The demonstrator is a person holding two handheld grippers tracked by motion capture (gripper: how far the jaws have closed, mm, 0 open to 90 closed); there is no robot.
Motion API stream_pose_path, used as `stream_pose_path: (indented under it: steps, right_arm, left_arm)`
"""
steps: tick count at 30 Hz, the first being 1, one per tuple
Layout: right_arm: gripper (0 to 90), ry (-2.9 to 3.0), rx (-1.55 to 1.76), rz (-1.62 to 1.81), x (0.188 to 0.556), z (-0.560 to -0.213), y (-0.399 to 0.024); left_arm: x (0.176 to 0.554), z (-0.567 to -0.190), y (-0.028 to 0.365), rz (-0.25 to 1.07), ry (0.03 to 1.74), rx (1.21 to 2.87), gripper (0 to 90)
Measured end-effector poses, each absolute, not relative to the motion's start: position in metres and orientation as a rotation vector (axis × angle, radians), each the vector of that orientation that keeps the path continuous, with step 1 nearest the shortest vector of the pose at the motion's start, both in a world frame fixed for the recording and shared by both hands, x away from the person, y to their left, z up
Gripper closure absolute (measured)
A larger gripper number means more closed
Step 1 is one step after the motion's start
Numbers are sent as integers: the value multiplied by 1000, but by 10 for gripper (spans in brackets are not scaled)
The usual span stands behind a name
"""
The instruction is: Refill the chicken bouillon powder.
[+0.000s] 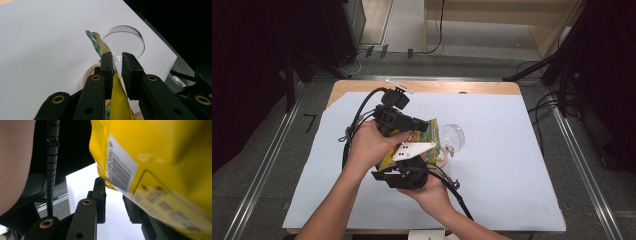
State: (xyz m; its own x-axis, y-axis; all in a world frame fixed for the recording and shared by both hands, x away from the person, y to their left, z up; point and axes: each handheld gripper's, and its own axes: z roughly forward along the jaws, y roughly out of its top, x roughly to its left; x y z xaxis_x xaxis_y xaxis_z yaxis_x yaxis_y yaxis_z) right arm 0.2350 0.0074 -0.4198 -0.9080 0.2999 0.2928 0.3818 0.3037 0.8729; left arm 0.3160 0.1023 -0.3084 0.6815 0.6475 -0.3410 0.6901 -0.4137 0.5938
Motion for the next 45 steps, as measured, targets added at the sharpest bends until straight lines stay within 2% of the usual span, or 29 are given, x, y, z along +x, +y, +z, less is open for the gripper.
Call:
stream_pose_path:
  steps: [45]
  right_arm:
    - [722, -2459, -655, -1694, 234, -418, 7]
  left_arm:
    - [315, -308, 102, -72, 1022, 2158, 797]
